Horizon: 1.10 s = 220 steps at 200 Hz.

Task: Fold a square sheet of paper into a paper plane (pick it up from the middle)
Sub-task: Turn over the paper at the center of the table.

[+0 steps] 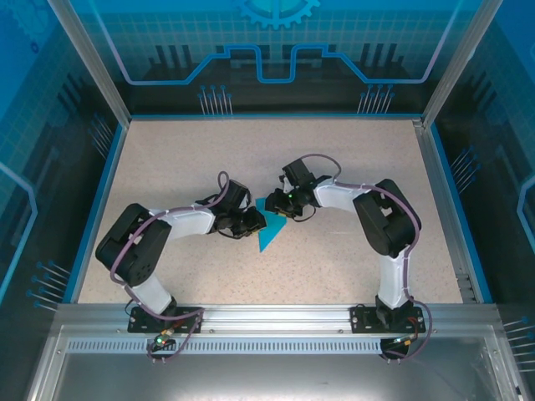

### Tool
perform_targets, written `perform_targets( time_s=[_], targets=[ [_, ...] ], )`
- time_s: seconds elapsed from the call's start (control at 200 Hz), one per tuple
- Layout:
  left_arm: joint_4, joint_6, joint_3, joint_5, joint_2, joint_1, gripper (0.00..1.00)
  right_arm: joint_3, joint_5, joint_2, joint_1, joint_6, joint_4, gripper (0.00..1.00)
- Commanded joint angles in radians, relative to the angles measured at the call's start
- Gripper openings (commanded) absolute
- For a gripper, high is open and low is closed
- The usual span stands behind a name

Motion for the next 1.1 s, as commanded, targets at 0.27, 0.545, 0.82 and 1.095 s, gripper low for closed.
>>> perform_targets(
  time_s=[0.27, 0.545, 0.82, 1.095],
  targets=[
    [-0.097, -0.008, 0.021, -0.074, 0.011, 0.007, 0.16, -0.012, -0.12, 0.011, 0.028, -0.014, 0.059, 0.32],
    [-0.105, -0.012, -0.013, -0.068, -0.088, 0.045, 0.27, -0.078, -0.092, -0.054, 0.015, -0.023, 0.146, 0.1],
    [-0.023, 0.005, -0.074, 0.056, -0.262, 0.107, 0.54, -0.194, -0.199, -0.239, -0.09, 0.017, 0.347, 0.08],
    [0.212, -0.085, -0.106, 0.247, -0.321, 0.108, 0.86, -0.234, -0.332, -0.317, -0.156, 0.127, 0.51, 0.09]
  ],
)
